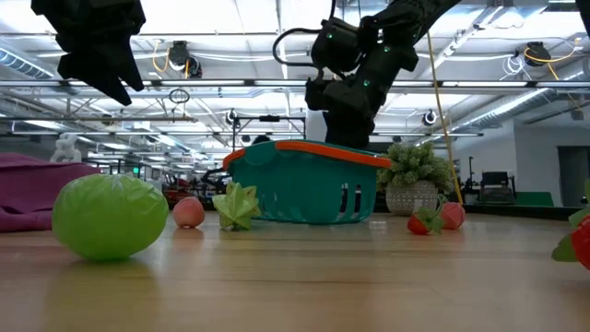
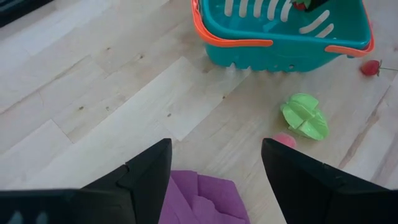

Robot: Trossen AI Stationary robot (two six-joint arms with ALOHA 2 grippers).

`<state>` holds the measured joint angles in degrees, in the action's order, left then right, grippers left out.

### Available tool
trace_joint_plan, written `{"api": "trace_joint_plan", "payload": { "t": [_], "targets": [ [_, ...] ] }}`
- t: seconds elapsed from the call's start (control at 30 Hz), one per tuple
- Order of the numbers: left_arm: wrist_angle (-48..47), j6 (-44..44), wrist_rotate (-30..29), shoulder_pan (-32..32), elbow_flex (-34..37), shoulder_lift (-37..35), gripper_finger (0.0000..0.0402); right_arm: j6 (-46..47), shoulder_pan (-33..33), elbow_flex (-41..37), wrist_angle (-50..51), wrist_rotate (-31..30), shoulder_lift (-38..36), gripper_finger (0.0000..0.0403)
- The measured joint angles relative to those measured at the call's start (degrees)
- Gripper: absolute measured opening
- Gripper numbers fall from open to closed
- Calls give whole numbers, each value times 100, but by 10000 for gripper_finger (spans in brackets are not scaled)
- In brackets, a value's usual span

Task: Pick and placing Produce into tupperware
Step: Put the top right red strawberry into the blue basket

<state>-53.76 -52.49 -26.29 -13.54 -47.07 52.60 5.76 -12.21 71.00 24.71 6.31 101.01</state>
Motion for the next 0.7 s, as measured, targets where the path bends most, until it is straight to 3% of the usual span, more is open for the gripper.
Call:
{"api": "trace_joint_plan", "payload": {
  "t": [0.7],
  "targets": [
    [-1,2,-27,0,0,0,253,14,44,-2,-11,302,-2,153]
  ]
}}
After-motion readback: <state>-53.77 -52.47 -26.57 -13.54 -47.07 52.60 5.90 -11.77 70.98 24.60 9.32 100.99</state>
